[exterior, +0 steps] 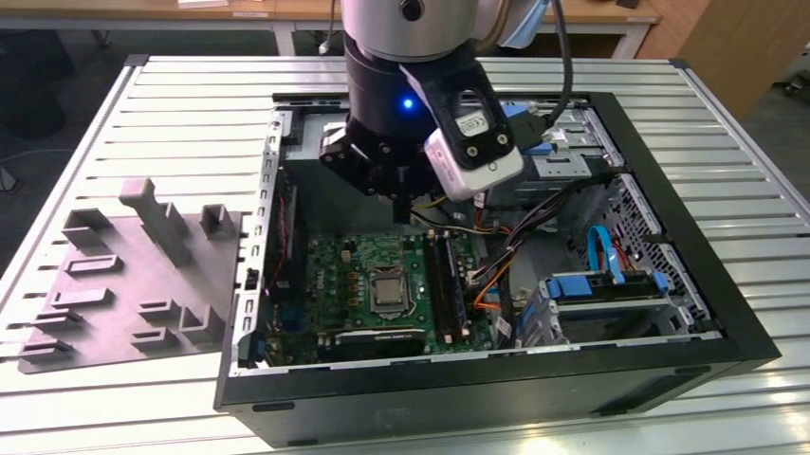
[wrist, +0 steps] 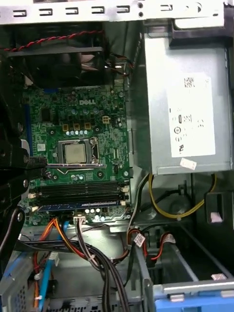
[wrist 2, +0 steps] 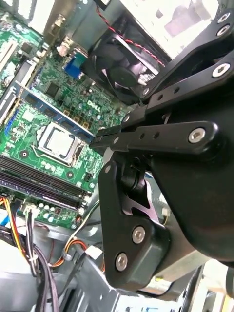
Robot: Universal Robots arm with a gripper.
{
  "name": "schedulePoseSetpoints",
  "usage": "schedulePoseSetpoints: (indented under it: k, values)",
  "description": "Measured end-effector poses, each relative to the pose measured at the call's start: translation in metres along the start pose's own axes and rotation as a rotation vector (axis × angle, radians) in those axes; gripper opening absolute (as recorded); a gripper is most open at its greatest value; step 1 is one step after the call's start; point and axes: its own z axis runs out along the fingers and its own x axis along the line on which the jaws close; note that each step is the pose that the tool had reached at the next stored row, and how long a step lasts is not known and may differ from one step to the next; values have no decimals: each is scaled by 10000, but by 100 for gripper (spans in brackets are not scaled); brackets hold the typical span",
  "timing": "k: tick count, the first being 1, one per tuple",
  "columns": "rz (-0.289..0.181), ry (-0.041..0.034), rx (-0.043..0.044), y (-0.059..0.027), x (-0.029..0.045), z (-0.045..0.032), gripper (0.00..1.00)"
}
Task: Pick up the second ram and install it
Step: 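Insert the second ram into the second slot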
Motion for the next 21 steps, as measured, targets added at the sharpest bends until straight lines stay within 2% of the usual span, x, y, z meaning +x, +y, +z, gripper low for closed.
schedulePoseSetpoints:
  k: [5,12,15,21]
  values:
    - [-837,28,-18,0,-3,14,11]
    - [-882,30,-22,1,-21,27,11]
    - [-880,30,-21,4,-89,49,11]
    - [-880,31,-20,13,-272,107,11]
